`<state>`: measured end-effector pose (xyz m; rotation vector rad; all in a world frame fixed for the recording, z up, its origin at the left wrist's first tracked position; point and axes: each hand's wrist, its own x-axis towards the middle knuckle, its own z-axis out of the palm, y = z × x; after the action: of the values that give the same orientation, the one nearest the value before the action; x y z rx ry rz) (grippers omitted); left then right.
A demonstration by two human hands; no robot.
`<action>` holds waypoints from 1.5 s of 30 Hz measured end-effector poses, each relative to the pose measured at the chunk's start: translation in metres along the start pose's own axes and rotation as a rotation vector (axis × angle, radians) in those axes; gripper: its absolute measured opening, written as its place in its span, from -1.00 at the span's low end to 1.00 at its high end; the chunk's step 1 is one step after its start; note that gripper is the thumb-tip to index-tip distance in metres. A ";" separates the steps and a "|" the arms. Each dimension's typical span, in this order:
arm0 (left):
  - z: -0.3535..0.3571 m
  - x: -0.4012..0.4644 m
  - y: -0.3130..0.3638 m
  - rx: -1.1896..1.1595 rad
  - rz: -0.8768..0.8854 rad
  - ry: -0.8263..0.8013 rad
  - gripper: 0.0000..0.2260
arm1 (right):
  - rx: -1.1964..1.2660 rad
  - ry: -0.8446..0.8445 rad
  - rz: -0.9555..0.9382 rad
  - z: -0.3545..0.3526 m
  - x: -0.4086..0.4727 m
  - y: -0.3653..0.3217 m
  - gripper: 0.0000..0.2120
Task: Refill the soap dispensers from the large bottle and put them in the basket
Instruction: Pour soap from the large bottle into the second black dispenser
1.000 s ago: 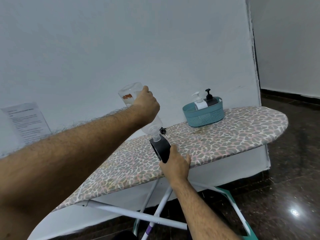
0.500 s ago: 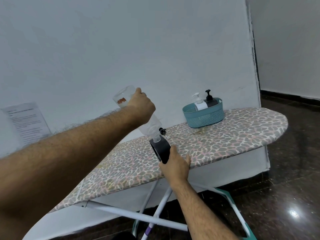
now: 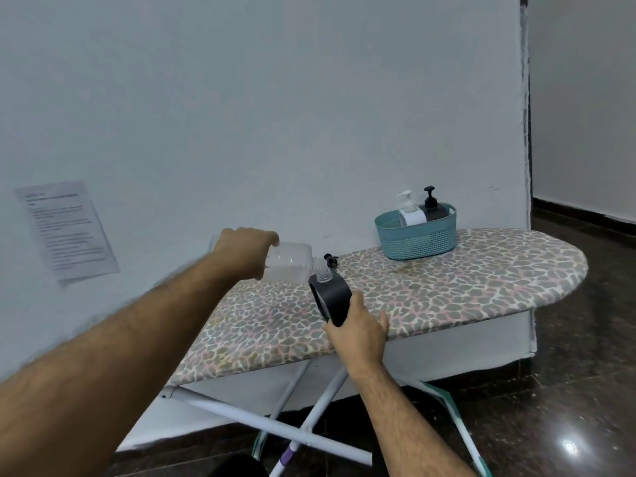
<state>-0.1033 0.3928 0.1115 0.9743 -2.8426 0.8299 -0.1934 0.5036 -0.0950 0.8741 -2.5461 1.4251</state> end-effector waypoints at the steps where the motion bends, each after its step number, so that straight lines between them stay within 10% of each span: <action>1: 0.006 -0.001 -0.003 -0.052 -0.011 -0.004 -0.37 | 0.003 0.008 -0.003 0.001 0.001 0.000 -0.38; 18: 0.132 -0.026 -0.059 -1.600 -0.429 0.265 -0.40 | 0.219 0.019 0.024 -0.008 0.012 0.000 -0.68; 45: 0.243 -0.021 -0.102 -1.647 -0.596 0.300 -0.16 | 0.341 -0.117 -0.025 0.027 0.039 -0.016 -0.59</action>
<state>0.0071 0.2173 -0.0525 0.9794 -1.7121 -1.1274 -0.2122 0.4584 -0.0843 1.0604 -2.3966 1.8889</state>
